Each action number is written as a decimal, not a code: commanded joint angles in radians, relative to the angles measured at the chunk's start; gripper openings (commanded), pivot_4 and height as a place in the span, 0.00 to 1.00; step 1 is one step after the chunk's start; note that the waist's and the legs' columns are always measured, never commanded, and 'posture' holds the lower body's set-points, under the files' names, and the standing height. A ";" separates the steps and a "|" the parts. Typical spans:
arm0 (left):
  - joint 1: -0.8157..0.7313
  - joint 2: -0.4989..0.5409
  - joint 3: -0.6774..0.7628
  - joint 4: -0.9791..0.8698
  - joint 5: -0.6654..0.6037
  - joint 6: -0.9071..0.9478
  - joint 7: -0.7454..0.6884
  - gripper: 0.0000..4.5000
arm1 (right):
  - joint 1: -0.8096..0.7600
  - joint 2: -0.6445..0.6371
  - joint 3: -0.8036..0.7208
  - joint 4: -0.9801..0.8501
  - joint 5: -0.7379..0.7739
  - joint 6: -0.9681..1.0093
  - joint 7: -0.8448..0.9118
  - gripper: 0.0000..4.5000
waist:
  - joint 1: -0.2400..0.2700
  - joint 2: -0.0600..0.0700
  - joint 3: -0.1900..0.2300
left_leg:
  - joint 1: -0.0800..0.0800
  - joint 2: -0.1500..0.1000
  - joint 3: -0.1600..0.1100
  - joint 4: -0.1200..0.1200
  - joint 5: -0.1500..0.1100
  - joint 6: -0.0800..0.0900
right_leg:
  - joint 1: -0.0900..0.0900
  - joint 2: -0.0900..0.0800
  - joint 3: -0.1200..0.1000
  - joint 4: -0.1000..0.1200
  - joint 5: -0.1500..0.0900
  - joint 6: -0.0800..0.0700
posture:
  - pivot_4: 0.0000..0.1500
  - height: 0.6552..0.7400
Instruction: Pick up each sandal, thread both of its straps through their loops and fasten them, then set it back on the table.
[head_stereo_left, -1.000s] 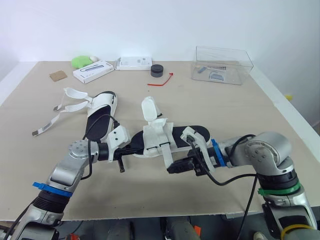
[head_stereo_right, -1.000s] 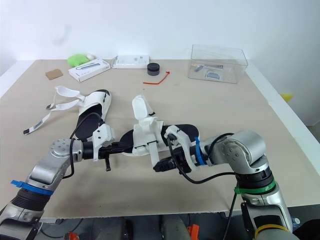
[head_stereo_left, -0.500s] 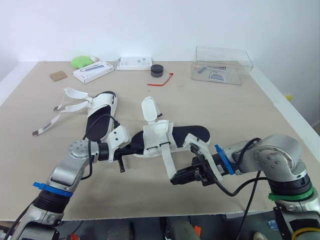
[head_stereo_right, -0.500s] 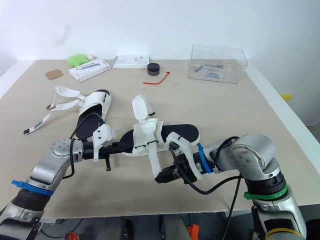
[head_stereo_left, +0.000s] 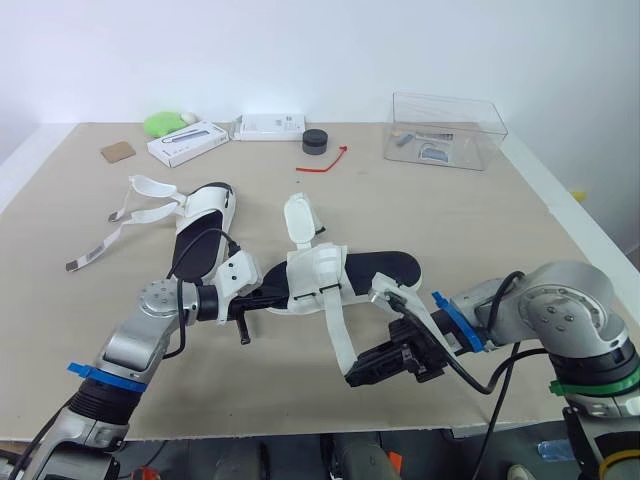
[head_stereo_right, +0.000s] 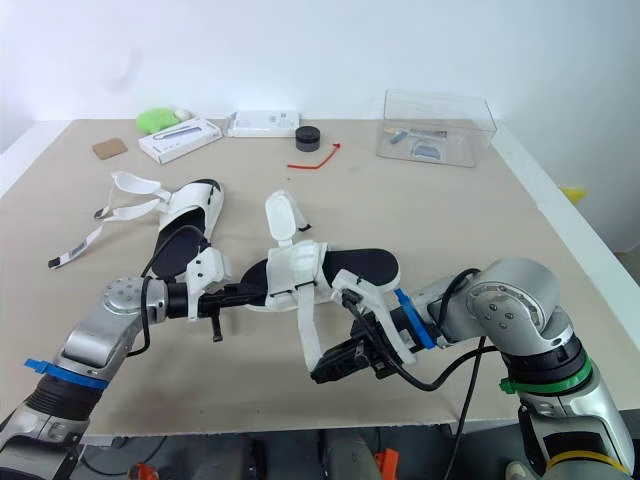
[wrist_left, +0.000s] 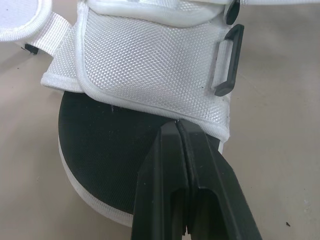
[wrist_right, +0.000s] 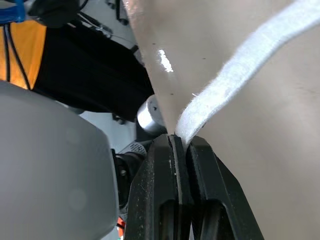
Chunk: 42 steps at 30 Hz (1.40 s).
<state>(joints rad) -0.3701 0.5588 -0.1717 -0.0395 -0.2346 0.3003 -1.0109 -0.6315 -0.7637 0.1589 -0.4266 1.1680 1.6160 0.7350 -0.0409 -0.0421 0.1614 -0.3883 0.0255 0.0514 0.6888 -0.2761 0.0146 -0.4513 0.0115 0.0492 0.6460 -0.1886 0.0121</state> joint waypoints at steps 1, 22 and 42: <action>0.000 -0.001 -0.020 0.014 0.016 0.003 -0.003 0.00 | -0.004 0.010 -0.010 -0.006 0.030 -0.003 0.011 0.01 | 0.000 0.000 0.000 | 0.000 0.000 0.000 0.000 0.000 0.000 | 0.000 0.000 0.000 0.000 0.000 0.000 | 1.00 1.00; -0.038 -0.012 -0.038 0.064 0.021 -0.021 -0.023 0.00 | 0.197 -0.154 0.113 -0.030 -0.919 -1.578 0.314 0.78 | 0.017 0.000 0.000 | 0.002 -0.001 0.002 0.000 0.000 0.000 | 0.000 0.000 0.000 -0.001 -0.001 0.003 | 1.00 1.00; -0.017 -0.013 -0.032 0.037 0.019 -0.009 -0.011 0.00 | 0.086 -0.012 0.202 0.509 -1.423 -2.700 0.229 0.78 | 0.020 0.000 0.000 | 0.016 -0.002 0.009 -0.002 0.000 0.000 | 0.010 -0.001 0.007 0.000 -0.003 -0.003 | 1.00 1.00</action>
<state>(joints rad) -0.4019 0.5382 -0.1935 0.0136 -0.2263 0.2821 -1.0246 -0.5276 -0.7805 0.3569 0.0770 -0.2413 -1.0620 0.9914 -0.0211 -0.0425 0.1619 -0.3717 0.0239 0.0611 0.6870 -0.2761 0.0148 -0.4412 0.0109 0.0567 0.6464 -0.1915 0.0088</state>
